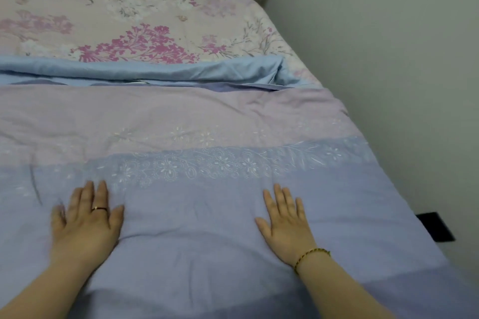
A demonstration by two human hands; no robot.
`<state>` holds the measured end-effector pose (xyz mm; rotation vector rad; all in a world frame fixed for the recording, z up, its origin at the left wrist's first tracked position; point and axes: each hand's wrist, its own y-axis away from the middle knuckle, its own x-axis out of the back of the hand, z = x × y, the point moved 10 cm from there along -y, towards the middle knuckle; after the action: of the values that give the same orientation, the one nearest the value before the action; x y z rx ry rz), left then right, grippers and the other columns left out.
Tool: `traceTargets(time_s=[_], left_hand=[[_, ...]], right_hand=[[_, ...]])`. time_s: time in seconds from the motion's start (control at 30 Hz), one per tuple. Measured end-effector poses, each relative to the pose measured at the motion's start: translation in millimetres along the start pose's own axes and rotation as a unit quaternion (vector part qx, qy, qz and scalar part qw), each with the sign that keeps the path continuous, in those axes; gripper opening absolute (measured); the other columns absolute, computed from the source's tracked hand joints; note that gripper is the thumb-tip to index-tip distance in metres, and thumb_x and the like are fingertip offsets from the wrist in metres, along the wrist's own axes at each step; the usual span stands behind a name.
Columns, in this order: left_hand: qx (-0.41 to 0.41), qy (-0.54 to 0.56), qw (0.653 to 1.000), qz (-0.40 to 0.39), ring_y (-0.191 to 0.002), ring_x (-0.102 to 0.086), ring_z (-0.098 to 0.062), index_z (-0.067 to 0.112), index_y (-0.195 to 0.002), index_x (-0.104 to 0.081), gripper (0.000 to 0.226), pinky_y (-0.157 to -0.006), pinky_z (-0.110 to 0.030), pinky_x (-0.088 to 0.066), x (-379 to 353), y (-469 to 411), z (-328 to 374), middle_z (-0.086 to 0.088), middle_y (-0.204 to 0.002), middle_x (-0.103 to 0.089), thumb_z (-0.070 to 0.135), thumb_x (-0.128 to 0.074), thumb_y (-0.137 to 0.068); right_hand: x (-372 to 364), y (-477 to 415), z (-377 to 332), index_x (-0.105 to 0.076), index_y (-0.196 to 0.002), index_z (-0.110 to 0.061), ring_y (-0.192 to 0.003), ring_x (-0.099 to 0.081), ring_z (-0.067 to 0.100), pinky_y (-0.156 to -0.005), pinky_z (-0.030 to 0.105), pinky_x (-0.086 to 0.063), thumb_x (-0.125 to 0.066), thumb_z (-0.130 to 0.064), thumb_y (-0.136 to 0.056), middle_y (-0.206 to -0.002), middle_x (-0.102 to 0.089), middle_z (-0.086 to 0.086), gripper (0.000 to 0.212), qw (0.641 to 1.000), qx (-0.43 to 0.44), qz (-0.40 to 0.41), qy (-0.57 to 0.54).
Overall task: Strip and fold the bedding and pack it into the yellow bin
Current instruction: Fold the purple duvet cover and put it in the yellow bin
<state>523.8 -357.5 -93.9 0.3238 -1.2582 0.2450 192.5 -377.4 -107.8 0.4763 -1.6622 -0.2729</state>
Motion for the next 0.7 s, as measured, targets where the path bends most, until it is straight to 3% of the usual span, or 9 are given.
traceTargets(time_s=[0.13,0.2,0.27,0.33,0.4,0.47,0.57,0.63,0.7], left_hand=[[-0.037,-0.035,0.997,-0.056,-0.141,-0.023,-0.031,0.006,-0.145,-0.026,0.064,-0.11,-0.036,-0.007,-22,55,48,-0.015,-0.152,-0.025,0.045,-0.028,-0.094],[-0.062,-0.03,0.996,-0.052,-0.119,-0.051,-0.043,-0.003,-0.128,-0.051,0.068,-0.104,-0.031,-0.012,-31,78,67,-0.026,-0.13,-0.052,0.044,-0.033,-0.082],[-0.063,-0.051,0.993,-0.082,-0.102,-0.061,-0.046,-0.005,-0.114,-0.062,0.065,-0.098,-0.03,-0.018,-45,98,83,-0.028,-0.115,-0.062,0.041,-0.035,-0.078],[-0.048,-0.039,0.992,-0.112,-0.103,-0.061,-0.043,-0.006,-0.113,-0.062,0.067,-0.098,-0.03,-0.018,-61,117,104,-0.028,-0.116,-0.061,0.045,-0.032,-0.083],[-0.013,0.013,0.994,-0.109,-0.115,-0.054,-0.041,-0.005,-0.121,-0.058,0.078,-0.103,-0.031,-0.013,-71,135,139,-0.025,-0.127,-0.055,0.054,-0.026,-0.08],[0.033,0.056,0.992,-0.107,-0.125,-0.046,-0.04,-0.003,-0.128,-0.052,0.087,-0.106,-0.032,-0.008,-87,154,173,-0.023,-0.135,-0.048,0.06,-0.021,-0.076],[0.006,0.03,0.991,-0.128,-0.113,-0.052,-0.041,-0.003,-0.121,-0.054,0.081,-0.111,-0.02,0.007,-117,183,258,-0.033,-0.117,-0.058,0.059,-0.01,-0.092],[-0.015,0.023,0.996,-0.087,-0.115,-0.038,-0.036,0.008,-0.124,-0.048,0.068,-0.11,-0.02,0.004,-122,205,303,-0.03,-0.115,-0.06,0.053,-0.005,-0.096],[-0.045,0.032,0.994,-0.094,-0.129,-0.023,-0.033,0.03,-0.138,-0.035,0.056,-0.109,-0.024,0.0,-130,223,352,-0.02,-0.126,-0.055,0.052,-0.004,-0.096]], right_hand=[[-7,18,4,0.019,-0.145,-0.016,-0.142,0.023,0.019,-0.093,0.024,0.037,0.05,-0.071,-0.014,-0.151,0.029,0.0,0.145,0.999,0.011,-0.034,-0.004],[-6,16,3,0.017,-0.146,-0.021,-0.14,0.026,0.015,-0.1,0.028,0.032,0.048,-0.072,-0.017,-0.151,0.028,-0.003,0.142,0.999,0.032,-0.037,-0.001],[-4,18,2,0.015,-0.147,-0.023,-0.132,0.031,0.007,-0.103,0.03,0.027,0.041,-0.073,-0.03,-0.141,0.034,-0.01,0.129,0.996,0.077,-0.041,0.003],[-2,23,8,0.011,-0.148,-0.025,-0.131,0.031,0.005,-0.103,0.031,0.026,0.018,-0.074,-0.064,-0.136,0.035,-0.011,0.097,0.991,0.125,-0.043,0.021],[1,28,35,0.008,-0.148,-0.025,-0.14,0.024,0.01,-0.103,0.031,0.027,-0.013,-0.057,-0.094,-0.149,0.029,-0.006,0.066,0.986,0.152,-0.054,0.052],[1,30,66,0.006,-0.148,-0.025,-0.142,0.02,0.012,-0.103,0.031,0.03,-0.021,-0.05,-0.097,-0.155,0.019,-0.003,0.063,0.979,0.184,-0.053,0.072],[15,34,124,0.0,-0.149,-0.023,-0.144,0.015,0.016,-0.098,0.026,0.038,-0.003,-0.058,-0.083,-0.156,0.012,0.0,0.075,0.962,0.254,-0.041,0.09],[33,39,157,-0.017,-0.148,-0.022,-0.145,-0.003,0.02,-0.102,0.026,0.032,-0.004,-0.053,-0.08,-0.156,-0.006,0.002,0.076,0.946,0.293,0.022,0.133],[34,43,201,-0.036,-0.141,-0.023,-0.142,-0.023,0.019,-0.109,0.028,0.019,-0.013,-0.05,-0.086,-0.151,-0.027,0.0,0.066,0.951,0.273,-0.006,0.144]])
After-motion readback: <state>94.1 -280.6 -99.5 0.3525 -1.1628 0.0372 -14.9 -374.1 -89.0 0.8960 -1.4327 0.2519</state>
